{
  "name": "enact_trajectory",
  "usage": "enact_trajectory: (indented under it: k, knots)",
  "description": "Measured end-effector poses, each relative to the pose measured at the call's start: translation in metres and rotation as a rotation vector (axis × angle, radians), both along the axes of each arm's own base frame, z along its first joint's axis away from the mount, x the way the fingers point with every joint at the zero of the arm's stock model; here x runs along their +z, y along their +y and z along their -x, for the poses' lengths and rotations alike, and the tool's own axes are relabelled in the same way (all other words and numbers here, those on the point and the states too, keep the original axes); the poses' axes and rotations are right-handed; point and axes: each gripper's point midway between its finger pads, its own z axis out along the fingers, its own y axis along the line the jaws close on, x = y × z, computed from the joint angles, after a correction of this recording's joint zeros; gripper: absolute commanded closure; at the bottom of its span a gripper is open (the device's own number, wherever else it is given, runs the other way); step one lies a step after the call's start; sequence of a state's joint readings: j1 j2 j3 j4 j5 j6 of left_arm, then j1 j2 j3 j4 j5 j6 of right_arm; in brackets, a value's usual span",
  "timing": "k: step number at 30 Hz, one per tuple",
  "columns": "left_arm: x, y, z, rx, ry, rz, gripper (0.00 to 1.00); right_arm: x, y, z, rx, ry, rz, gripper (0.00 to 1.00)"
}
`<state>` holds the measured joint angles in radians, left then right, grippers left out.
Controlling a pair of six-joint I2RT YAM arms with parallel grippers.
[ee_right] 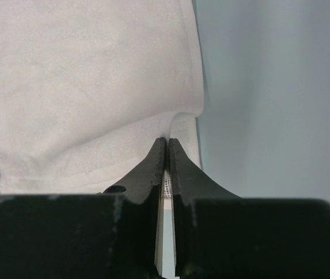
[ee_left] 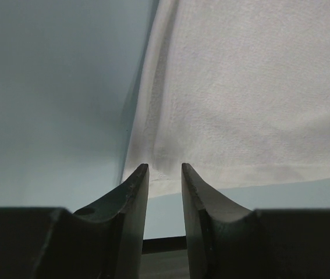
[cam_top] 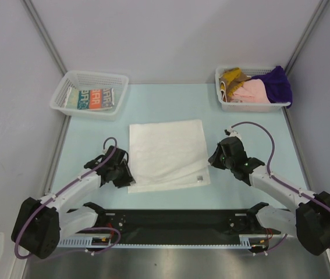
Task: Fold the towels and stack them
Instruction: Fold the towel
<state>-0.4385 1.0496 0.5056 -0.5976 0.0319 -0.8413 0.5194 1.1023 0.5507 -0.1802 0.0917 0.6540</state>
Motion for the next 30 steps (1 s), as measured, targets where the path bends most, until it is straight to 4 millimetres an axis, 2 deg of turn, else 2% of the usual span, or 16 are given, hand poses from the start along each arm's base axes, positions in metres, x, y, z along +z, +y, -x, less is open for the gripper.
enact_trajectory:
  k: [12, 18, 21, 24, 25, 30]
  knots:
    - [-0.013, -0.002, -0.002, -0.002, 0.04, -0.013, 0.64, -0.003, -0.002, -0.002, -0.007, 0.011, -0.001, 0.98]
    - [-0.013, -0.003, -0.003, -0.006, 0.039, -0.012, 0.8, -0.003, -0.002, -0.003, -0.008, 0.01, -0.002, 0.97]
    - [-0.012, -0.003, -0.004, -0.007, 0.037, -0.01, 0.84, -0.003, -0.002, -0.003, -0.008, 0.008, -0.003, 0.98]
    - [-0.009, -0.005, -0.007, -0.01, 0.025, -0.006, 0.93, -0.002, -0.002, -0.004, -0.009, 0.006, -0.003, 0.98]
    - [-0.007, -0.006, -0.009, -0.013, 0.02, -0.005, 1.0, -0.002, -0.003, -0.004, -0.008, 0.005, -0.003, 0.98]
    - [0.004, -0.01, -0.019, -0.029, -0.016, 0.004, 1.0, -0.002, -0.002, -0.004, -0.005, 0.006, -0.005, 0.98]
